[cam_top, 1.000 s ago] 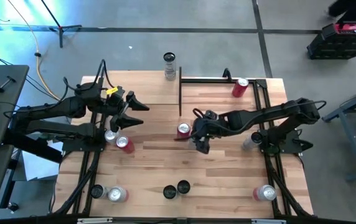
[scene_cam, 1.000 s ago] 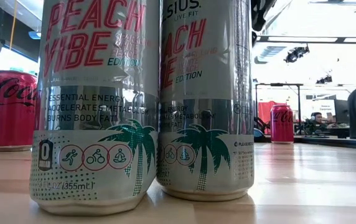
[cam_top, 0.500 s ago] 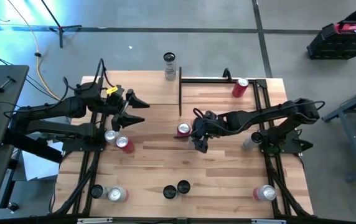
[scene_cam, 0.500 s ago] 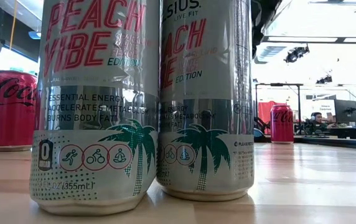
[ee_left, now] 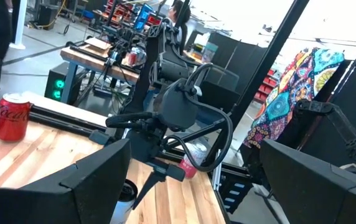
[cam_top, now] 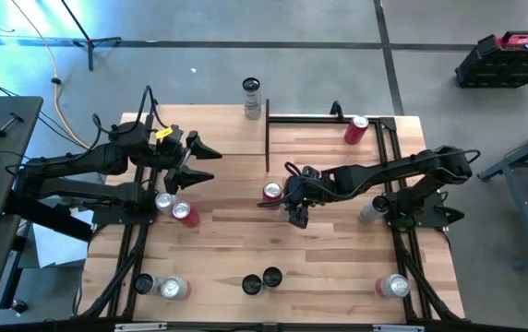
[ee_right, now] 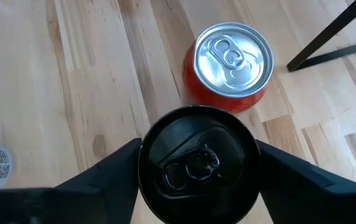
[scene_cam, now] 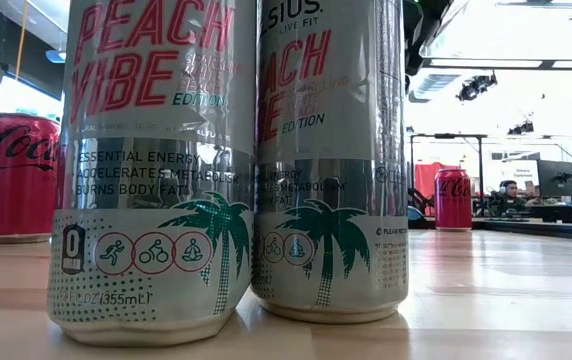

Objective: Place canned beverage on shelf
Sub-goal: Put the left blue soda can on the shelf aligned with the other blue soda can

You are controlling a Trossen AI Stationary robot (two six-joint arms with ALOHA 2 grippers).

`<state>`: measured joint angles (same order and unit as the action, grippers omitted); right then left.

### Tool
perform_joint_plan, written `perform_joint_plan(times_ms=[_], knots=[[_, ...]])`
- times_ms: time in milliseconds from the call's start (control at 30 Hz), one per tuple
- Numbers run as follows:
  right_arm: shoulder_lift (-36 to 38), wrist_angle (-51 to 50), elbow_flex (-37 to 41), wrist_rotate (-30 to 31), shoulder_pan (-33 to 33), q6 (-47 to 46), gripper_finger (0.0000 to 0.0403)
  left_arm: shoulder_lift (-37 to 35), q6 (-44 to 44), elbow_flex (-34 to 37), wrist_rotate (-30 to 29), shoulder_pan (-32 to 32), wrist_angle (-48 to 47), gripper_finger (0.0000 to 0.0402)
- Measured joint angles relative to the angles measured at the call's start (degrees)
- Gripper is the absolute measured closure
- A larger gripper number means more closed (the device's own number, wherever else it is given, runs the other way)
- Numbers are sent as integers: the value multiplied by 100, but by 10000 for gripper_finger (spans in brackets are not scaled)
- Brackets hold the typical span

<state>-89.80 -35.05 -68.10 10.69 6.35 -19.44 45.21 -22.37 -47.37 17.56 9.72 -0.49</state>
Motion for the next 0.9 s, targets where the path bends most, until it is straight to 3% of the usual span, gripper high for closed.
perform_joint_plan(times_ms=[200,500,733,900], knots=[[5,-295,-183,-71,0,-2,153,0,0,2,0,0,-2,53],[11,-1730,-2154,-35,-147,619,149,-15,47,2,13,17,152,53],[-14,-1429,-3471,-20,-599,1361,149,-13,-50,2,441,475,168,53],[-23,-1117,-3790,-140,-1021,1874,149,-13,-108,2,883,917,160,53]])
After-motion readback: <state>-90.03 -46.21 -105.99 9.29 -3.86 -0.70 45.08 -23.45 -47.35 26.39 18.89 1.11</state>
